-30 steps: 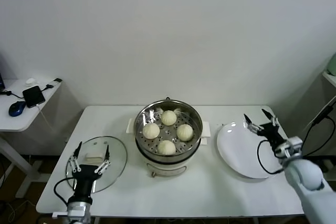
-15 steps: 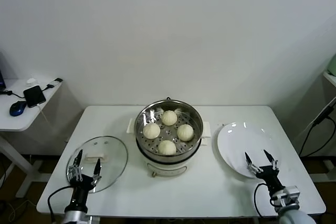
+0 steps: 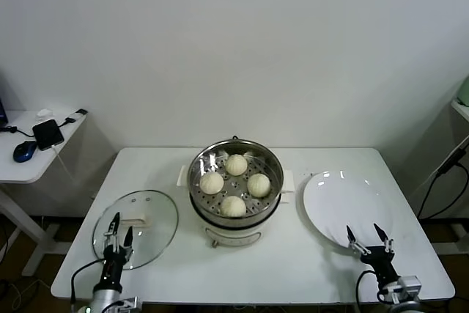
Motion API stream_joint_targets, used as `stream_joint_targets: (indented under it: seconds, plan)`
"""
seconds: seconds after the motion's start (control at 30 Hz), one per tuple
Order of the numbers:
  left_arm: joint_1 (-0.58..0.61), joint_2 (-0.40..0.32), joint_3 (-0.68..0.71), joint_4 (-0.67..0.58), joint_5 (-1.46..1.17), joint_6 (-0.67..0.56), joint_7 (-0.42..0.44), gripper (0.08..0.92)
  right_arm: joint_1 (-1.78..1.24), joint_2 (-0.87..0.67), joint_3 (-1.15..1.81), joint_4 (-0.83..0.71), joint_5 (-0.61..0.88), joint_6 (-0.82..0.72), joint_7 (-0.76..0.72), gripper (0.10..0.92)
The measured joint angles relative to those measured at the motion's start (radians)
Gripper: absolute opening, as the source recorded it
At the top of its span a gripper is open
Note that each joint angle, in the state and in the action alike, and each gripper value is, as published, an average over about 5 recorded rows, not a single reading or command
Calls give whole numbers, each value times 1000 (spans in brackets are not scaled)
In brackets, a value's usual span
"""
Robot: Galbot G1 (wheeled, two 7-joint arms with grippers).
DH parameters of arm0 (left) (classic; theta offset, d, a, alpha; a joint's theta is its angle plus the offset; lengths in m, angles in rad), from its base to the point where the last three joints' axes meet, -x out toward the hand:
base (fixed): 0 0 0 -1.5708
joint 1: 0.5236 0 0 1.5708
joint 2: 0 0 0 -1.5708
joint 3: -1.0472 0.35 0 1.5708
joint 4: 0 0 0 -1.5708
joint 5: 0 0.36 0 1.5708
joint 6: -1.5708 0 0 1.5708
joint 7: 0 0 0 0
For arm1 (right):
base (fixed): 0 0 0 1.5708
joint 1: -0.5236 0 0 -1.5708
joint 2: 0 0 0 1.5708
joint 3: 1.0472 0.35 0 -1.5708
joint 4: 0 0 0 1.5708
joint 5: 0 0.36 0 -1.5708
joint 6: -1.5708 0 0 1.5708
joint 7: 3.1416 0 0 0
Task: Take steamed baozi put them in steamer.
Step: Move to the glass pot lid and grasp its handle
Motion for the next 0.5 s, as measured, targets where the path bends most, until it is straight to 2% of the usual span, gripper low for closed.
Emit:
stream_joint_targets:
  seconds: [0.5]
  plan:
    - [-104, 15, 21, 128, 78, 44, -19, 823, -3, 20, 6, 16, -9, -8, 28, 823]
